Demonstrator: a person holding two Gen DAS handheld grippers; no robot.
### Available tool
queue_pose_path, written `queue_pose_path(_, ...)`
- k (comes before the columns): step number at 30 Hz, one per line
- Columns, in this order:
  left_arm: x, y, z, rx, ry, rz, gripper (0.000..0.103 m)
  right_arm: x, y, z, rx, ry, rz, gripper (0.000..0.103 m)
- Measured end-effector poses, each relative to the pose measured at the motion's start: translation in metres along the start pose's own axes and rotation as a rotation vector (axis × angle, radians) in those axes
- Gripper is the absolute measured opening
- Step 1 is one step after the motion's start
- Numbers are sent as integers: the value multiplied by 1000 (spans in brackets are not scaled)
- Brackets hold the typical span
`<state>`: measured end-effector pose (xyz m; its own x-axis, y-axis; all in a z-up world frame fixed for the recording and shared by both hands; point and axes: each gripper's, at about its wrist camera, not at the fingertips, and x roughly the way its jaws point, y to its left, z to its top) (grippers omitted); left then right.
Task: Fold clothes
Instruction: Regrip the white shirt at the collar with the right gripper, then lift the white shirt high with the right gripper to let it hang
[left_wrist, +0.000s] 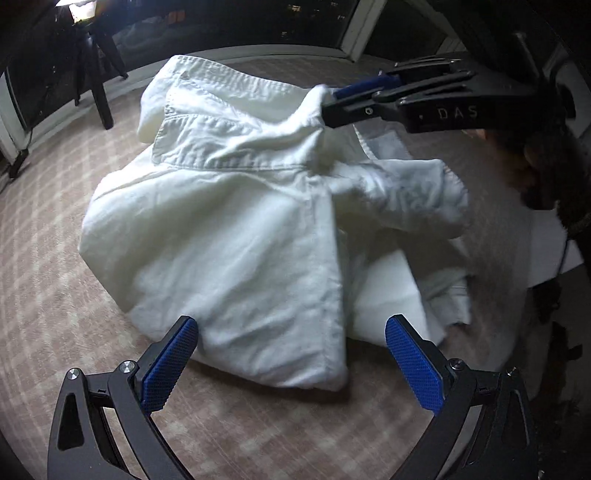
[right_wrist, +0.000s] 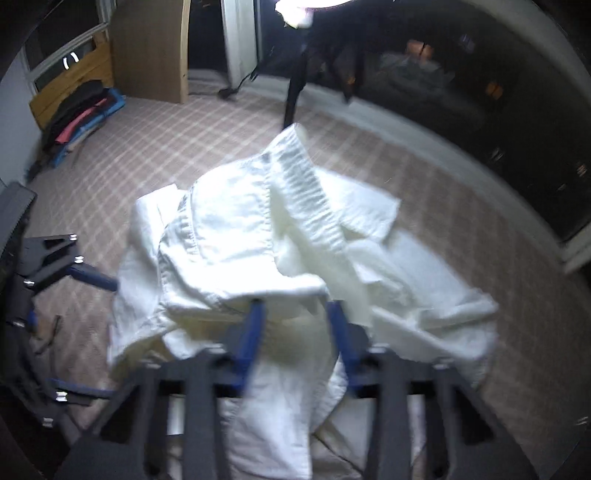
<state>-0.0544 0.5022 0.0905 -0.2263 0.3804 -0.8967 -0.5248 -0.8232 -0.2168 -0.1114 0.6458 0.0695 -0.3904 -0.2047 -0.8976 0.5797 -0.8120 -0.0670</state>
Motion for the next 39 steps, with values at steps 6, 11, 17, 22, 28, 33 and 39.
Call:
queue_pose_path(6,-3,1,0,30,0,16,100,12,-4,7,-59,34,34,54)
queue_pose_path(11,-2,3,1,15,16,16,100,26,-7,10,-60,81,118,44)
queue_pose_path(17,-7,7,2,8,21,17,100,33,4,-3,-80,126,156,38)
queue_pose_path(22,-13,8,5,1,19,15,100,48,-3,-7,32,151,162,3)
queue_pose_path(28,-27,2,1,-4,-26,4,100,-51,-1,12,79,-91,34,3)
queue_pose_path(33,-50,0,13,4,-100,8,100,-177,12,55,120,-346,-113,2)
queue_pose_path(39,-113,-4,29,32,-263,3,100,-297,69,124,68,-506,-225,2)
